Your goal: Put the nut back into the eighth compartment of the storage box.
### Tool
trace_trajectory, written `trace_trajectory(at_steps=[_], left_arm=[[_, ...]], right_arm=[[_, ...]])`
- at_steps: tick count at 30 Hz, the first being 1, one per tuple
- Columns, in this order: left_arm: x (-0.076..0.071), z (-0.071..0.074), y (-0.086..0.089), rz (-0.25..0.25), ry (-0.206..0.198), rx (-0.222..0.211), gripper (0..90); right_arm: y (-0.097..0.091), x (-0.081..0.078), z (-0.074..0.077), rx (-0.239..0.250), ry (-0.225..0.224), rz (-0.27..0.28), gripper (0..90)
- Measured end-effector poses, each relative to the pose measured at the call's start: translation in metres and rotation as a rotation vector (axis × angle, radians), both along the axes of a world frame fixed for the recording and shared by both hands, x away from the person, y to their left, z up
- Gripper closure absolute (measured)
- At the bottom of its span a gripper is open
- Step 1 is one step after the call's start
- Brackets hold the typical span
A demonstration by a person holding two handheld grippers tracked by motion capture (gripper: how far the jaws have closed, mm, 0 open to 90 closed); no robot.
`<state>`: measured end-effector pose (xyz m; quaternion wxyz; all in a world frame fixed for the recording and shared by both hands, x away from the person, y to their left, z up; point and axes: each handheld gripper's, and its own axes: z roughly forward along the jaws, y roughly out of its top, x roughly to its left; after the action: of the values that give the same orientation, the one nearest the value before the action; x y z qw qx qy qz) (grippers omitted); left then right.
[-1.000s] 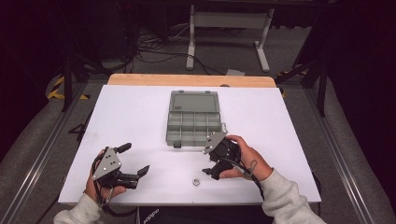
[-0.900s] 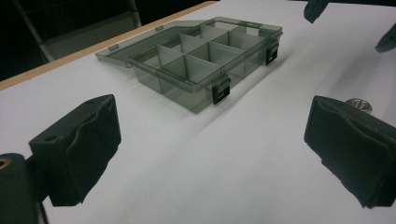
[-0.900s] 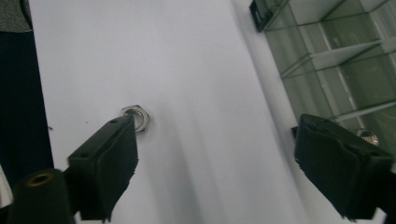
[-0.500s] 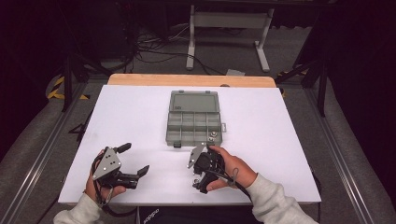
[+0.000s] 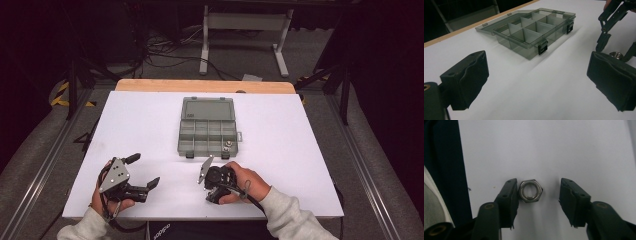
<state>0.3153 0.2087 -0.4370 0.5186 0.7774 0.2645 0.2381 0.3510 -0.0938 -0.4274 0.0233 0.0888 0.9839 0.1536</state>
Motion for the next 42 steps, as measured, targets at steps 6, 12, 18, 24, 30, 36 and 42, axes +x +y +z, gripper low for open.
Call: trace_trajectory(at_steps=[6,12,18,24,30,36,42], left_arm=[[0.000,0.000,0.000,0.000,0.000,0.004,4.5],[0.000,0.001,0.001,0.006,-0.006,-0.001,4.4],[0.000,0.000,0.001,0.005,-0.001,-0.002,4.3],[0.000,0.000,0.001,0.005,-0.001,-0.002,4.3],[0.000,0.000,0.001,0.004,0.003,-0.002,4.4],[0.001,-0.001,0.001,0.011,0.008,-0.014,4.4],[0.001,0.000,0.000,0.011,0.005,-0.007,4.4]], right_arm=[[0.001,-0.005,0.001,-0.004,0.004,0.036,67.7],[-0.001,-0.005,0.001,0.009,0.004,0.038,70.3],[-0.003,-0.005,0.002,0.003,0.000,0.048,70.3],[-0.007,-0.004,0.006,0.017,-0.011,0.040,70.3],[-0.015,-0.001,0.010,0.030,-0.026,0.018,70.3],[-0.026,0.004,0.016,0.042,-0.037,0.003,70.3],[-0.037,0.008,0.024,0.053,-0.047,-0.021,70.3]])
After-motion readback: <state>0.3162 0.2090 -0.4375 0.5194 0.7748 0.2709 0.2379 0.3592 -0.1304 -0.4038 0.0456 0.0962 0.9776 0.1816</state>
